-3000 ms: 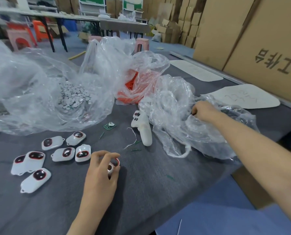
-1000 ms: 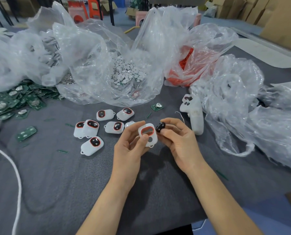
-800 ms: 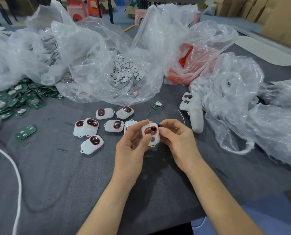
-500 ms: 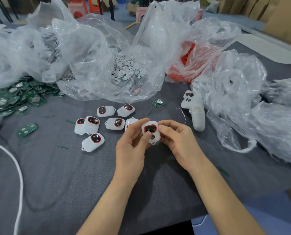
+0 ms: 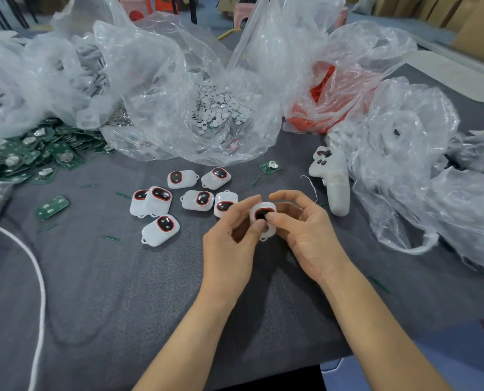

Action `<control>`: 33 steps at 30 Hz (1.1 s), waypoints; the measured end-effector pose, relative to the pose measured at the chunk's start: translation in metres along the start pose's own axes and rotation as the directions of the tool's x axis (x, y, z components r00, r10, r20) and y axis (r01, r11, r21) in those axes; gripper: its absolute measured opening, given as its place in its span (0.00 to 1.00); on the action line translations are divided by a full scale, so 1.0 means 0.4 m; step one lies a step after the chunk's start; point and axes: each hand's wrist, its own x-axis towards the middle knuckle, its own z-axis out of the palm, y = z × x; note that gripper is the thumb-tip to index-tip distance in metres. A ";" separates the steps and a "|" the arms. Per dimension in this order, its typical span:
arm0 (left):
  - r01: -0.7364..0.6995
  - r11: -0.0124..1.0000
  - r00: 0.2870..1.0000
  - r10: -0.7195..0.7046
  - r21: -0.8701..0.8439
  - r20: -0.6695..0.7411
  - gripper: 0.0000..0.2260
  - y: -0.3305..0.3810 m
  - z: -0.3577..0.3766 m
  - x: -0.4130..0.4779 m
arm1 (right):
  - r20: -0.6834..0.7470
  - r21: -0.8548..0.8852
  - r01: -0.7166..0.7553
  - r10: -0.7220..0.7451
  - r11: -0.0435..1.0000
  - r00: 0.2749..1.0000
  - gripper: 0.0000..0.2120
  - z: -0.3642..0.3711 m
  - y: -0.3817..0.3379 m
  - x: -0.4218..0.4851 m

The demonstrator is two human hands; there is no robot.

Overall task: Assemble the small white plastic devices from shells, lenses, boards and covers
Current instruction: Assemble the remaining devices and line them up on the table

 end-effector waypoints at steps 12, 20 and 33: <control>0.035 0.998 0.998 -0.033 0.057 -0.045 0.18 0.007 0.000 -0.002 | 0.025 0.143 -0.068 0.065 0.987 0.998 0.14 0.000 -0.003 0.005; 0.025 0.994 0.999 -0.022 -0.109 0.024 0.14 0.019 -0.002 0.002 | 0.096 0.164 -0.072 0.057 0.984 0.994 0.15 -0.006 -0.007 0.009; 0.021 0.991 0.997 -0.010 -0.133 0.082 0.04 0.018 -0.010 0.000 | 0.159 0.048 -0.006 -0.002 0.999 0.987 0.11 -0.011 -0.019 0.003</control>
